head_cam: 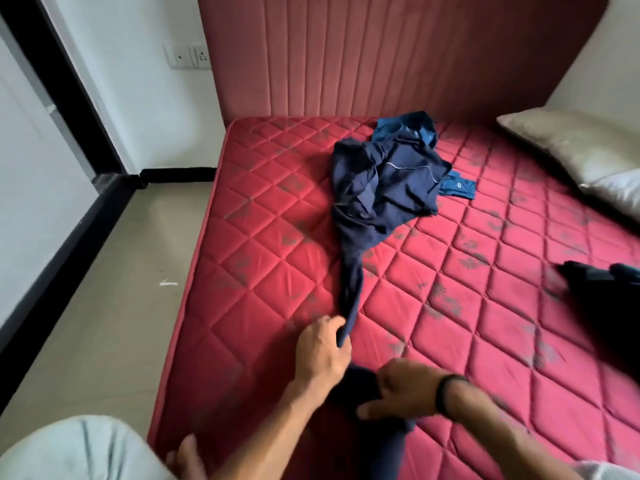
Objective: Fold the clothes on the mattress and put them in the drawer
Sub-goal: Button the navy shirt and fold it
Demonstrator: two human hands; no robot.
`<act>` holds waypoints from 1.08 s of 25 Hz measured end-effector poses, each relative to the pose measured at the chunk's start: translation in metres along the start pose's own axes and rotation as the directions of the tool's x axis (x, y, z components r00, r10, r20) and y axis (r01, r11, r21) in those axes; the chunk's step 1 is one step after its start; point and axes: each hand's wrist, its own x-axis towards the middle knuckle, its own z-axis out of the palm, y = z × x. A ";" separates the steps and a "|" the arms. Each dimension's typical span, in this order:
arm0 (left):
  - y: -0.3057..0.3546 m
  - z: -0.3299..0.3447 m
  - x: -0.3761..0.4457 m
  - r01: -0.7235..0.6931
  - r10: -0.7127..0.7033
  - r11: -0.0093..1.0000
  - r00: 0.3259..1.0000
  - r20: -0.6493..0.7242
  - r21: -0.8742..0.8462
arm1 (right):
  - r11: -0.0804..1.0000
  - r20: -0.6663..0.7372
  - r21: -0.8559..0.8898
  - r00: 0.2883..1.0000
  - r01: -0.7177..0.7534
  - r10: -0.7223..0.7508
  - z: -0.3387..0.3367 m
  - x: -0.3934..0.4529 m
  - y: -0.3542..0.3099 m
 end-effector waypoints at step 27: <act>0.103 -0.175 0.082 0.060 -0.051 0.974 0.998 0.046 -0.220 | 0.801 -0.957 0.025 0.247 0.598 -0.154 -0.073 -0.027 -0.091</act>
